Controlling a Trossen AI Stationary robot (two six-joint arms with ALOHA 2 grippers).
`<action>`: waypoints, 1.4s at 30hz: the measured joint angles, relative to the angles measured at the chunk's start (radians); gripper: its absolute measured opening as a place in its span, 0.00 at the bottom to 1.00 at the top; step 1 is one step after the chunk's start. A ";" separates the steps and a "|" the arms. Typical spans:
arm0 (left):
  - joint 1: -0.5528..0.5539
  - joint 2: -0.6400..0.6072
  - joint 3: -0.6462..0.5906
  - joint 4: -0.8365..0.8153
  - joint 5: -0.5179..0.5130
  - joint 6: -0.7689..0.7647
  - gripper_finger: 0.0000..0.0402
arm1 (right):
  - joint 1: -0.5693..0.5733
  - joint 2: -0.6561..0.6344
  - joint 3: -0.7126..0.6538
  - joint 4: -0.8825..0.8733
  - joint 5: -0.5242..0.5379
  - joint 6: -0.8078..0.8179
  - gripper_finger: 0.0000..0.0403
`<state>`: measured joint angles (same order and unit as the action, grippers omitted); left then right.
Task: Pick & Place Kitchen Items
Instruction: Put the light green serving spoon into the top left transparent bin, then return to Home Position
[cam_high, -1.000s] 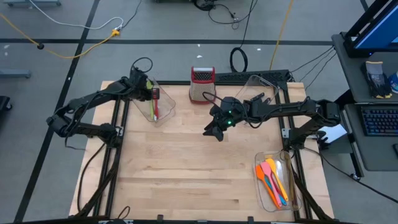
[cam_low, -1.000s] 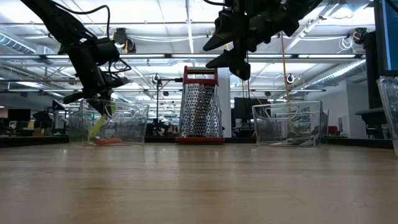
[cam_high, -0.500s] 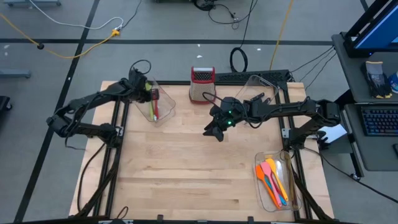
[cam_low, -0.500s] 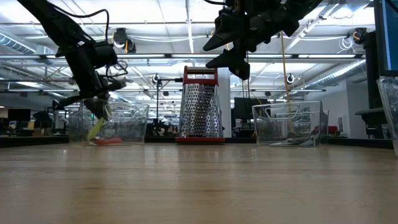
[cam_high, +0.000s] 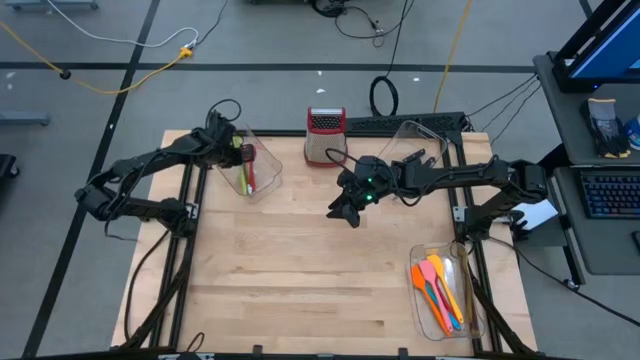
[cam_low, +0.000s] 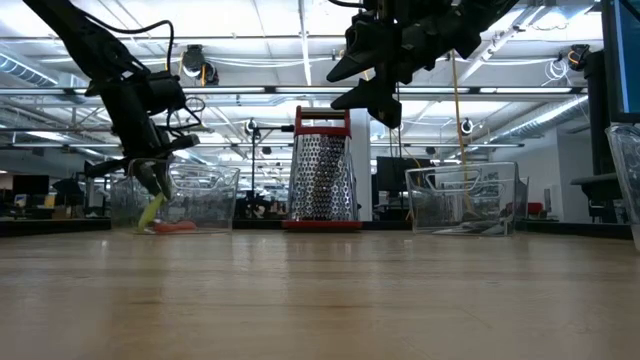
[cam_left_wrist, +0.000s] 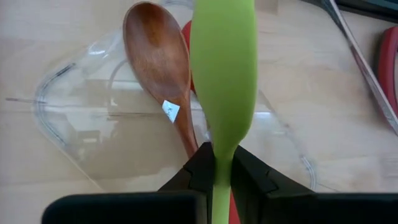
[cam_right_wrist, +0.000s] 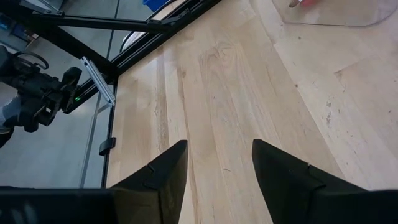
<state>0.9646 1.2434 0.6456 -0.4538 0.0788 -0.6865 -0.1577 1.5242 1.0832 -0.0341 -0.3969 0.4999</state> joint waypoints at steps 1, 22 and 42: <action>0.000 0.000 0.000 0.001 0.000 0.000 0.09 | 0.000 0.000 0.000 0.000 0.000 0.000 0.43; 0.003 -0.009 0.000 0.048 -0.011 0.076 0.41 | 0.000 0.000 0.000 0.008 0.001 0.011 0.43; 0.029 -0.671 0.000 0.255 0.376 0.186 0.39 | 0.000 0.000 0.000 0.000 0.002 -0.044 0.43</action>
<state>0.9932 0.5726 0.6456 -0.1993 0.4548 -0.5009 -0.1574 1.5246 1.0828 -0.0345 -0.3946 0.4561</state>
